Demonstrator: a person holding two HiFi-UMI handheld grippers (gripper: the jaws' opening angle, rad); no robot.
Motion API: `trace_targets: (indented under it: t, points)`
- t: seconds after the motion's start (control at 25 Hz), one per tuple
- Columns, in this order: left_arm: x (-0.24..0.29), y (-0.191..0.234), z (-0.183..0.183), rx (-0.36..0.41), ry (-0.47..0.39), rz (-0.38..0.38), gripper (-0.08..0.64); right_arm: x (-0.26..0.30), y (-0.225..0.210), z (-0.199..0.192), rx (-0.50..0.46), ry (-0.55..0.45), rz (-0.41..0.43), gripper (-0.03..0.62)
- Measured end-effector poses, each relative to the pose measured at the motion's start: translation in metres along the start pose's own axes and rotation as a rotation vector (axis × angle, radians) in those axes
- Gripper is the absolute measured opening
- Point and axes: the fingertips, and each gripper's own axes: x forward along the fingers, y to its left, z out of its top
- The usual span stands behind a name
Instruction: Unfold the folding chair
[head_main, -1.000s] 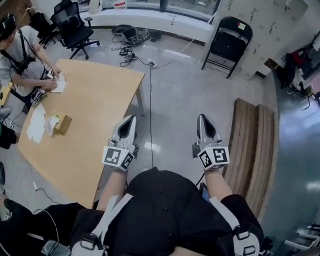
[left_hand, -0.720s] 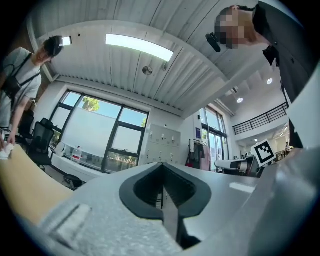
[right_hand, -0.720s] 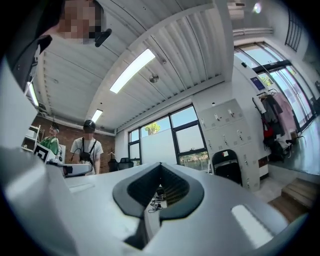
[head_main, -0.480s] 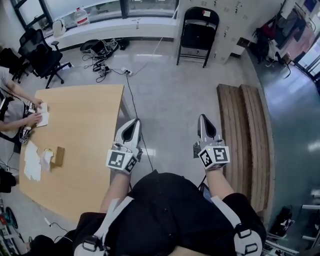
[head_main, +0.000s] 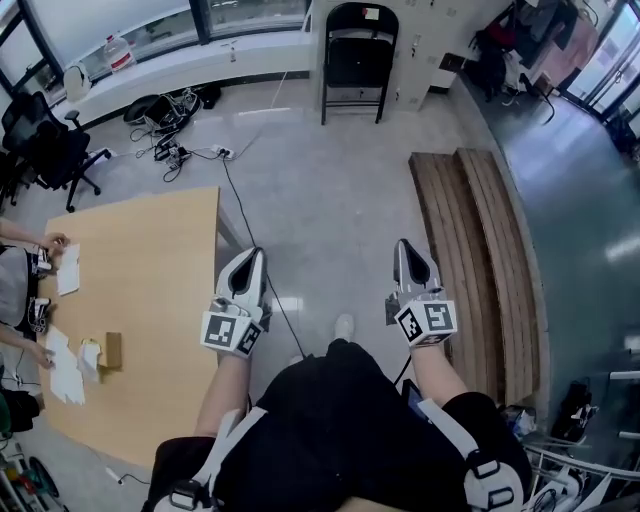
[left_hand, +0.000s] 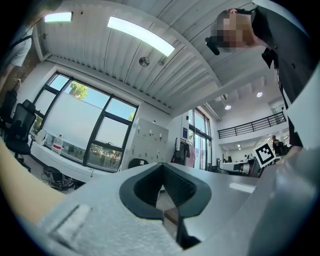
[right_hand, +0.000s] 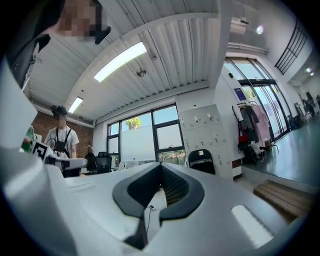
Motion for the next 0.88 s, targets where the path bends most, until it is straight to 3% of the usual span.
trace_targets:
  t: [0.52,0.88]
  points:
    - [0.136,-0.032,-0.01,0.02,-0.02,0.004,-0.002,0.068,-0.112,0.025,-0.001,-0.053,0.02,0.005]
    - [0.185,-0.043,-0.042,-0.002,0.01,-0.024,-0.001,0.078,-0.158,0.016,0.009,-0.028,-0.015,0.006]
